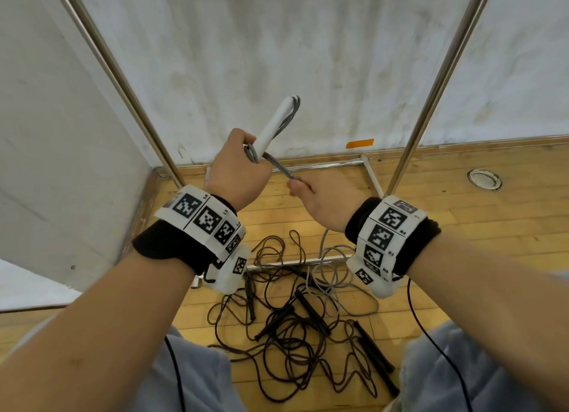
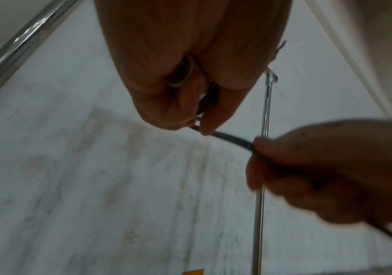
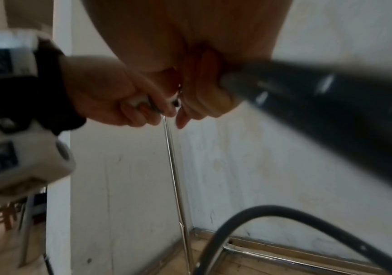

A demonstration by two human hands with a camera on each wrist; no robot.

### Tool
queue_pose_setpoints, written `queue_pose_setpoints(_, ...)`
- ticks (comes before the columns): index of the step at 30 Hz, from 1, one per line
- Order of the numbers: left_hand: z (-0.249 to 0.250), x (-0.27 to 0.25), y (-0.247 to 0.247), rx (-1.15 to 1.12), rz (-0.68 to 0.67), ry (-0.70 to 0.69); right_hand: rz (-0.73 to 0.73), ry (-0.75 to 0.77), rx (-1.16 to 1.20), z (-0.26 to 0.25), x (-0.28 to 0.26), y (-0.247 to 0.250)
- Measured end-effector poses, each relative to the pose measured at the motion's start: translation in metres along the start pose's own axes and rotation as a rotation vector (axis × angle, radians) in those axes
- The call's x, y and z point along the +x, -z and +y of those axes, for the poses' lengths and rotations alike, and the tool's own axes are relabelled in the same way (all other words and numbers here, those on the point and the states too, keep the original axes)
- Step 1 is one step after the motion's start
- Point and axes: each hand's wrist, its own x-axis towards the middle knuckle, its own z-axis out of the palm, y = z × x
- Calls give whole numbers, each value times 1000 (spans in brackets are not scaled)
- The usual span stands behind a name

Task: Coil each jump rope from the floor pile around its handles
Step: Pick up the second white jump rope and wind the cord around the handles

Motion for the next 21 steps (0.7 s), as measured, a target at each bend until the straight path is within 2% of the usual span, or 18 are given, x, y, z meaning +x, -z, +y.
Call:
queue_pose_setpoints(3, -7, 2, -5, 160, -17, -10, 35, 12, 114, -3, 0, 8)
queue_pose_setpoints(10, -21, 3, -31, 457, -81, -160, -126, 106, 44, -22, -12, 7)
queue_pose_setpoints(15, -27, 4, -36, 587, -124, -222, -139, 136, 58, -26, -17, 6)
queue_pose_setpoints(18, -30, 6, -37, 635, -158, -172, -115, 142, 97, -28, -19, 6)
queue_pose_setpoints(21, -34, 9, -35, 665, -133, -66, -19, 110, 214, -25, -16, 10)
